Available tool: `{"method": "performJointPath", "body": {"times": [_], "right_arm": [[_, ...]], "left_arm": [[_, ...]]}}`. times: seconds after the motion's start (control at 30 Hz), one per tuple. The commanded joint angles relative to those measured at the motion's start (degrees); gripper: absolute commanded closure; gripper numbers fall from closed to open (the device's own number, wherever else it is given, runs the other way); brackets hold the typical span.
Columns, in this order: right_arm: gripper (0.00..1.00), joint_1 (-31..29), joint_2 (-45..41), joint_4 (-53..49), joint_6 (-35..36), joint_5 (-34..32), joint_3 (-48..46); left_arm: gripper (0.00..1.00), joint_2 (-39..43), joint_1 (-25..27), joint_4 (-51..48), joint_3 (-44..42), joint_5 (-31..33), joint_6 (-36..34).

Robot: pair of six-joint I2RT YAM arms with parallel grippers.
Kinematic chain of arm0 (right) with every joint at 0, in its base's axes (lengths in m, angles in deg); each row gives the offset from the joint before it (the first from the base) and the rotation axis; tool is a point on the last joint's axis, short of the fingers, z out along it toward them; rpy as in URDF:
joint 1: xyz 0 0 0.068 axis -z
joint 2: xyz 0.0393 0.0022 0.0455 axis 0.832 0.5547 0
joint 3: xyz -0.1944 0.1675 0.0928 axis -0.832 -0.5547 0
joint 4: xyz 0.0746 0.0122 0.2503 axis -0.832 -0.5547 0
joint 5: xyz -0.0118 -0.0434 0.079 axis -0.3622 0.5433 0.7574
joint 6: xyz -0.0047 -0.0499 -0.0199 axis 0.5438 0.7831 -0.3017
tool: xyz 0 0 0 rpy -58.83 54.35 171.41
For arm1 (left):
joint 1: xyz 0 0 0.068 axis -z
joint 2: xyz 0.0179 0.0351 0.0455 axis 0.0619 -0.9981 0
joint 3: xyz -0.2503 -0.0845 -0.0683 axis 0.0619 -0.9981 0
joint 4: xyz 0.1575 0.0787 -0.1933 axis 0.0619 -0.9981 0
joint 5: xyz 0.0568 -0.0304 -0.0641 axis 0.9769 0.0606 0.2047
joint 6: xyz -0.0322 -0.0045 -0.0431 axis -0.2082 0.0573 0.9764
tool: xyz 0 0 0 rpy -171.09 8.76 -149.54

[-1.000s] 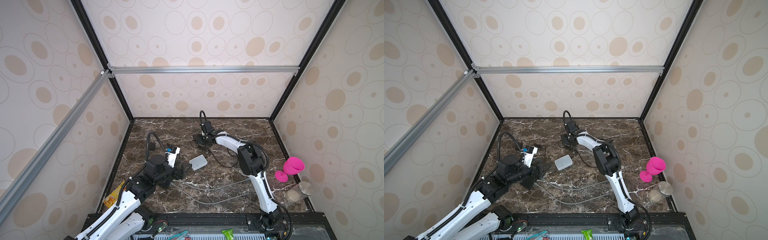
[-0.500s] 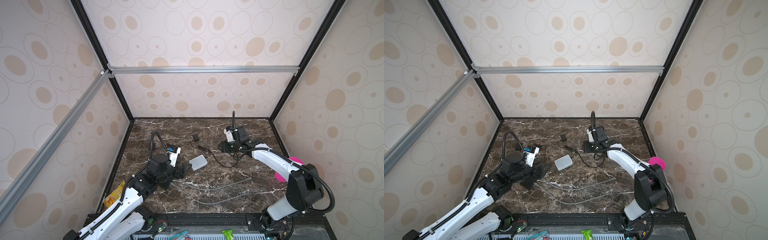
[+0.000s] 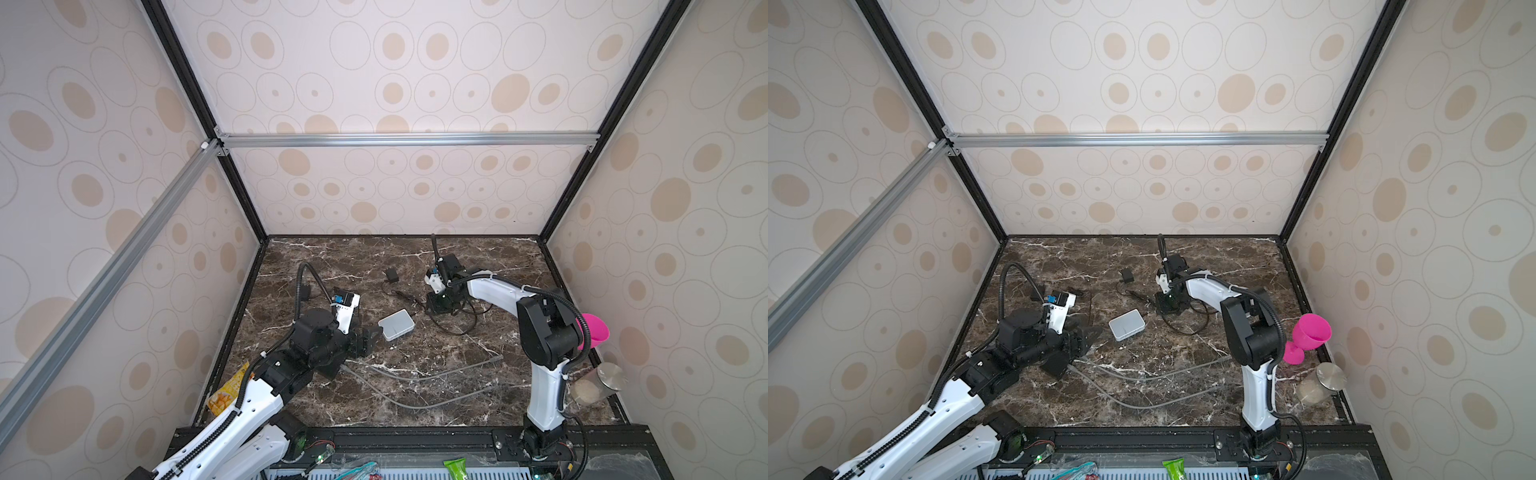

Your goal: Insert the plug into the switch port

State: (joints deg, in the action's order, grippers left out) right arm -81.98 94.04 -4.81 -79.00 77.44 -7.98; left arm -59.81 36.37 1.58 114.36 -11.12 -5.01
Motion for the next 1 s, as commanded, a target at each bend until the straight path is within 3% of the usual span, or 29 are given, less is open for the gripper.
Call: {"method": "performJointPath", "body": {"times": [0.0,0.2,0.37,0.53,0.97], "right_arm": [[0.62,-0.4,1.9,-4.3,1.7,-2.5,2.7],[0.62,-1.3,5.9,-7.9,6.0,-6.6,5.7],[0.68,-1.0,5.3,-4.4,3.9,-8.8,0.7],[0.82,2.9,0.0,1.0,-1.9,-6.4,-5.9],[0.81,5.1,-16.9,5.4,-3.3,-2.2,-25.2]], "left_arm": [[0.19,0.8,-0.2,0.8,0.0,-0.6,-0.2],[0.19,0.5,-0.3,1.2,0.0,-1.4,-0.4],[0.19,0.0,-0.5,1.3,0.0,-2.0,-0.5],[0.19,0.0,-0.6,1.3,0.0,-2.4,-0.6],[0.18,0.4,-1.0,1.8,-0.2,-3.1,-0.4]]}}
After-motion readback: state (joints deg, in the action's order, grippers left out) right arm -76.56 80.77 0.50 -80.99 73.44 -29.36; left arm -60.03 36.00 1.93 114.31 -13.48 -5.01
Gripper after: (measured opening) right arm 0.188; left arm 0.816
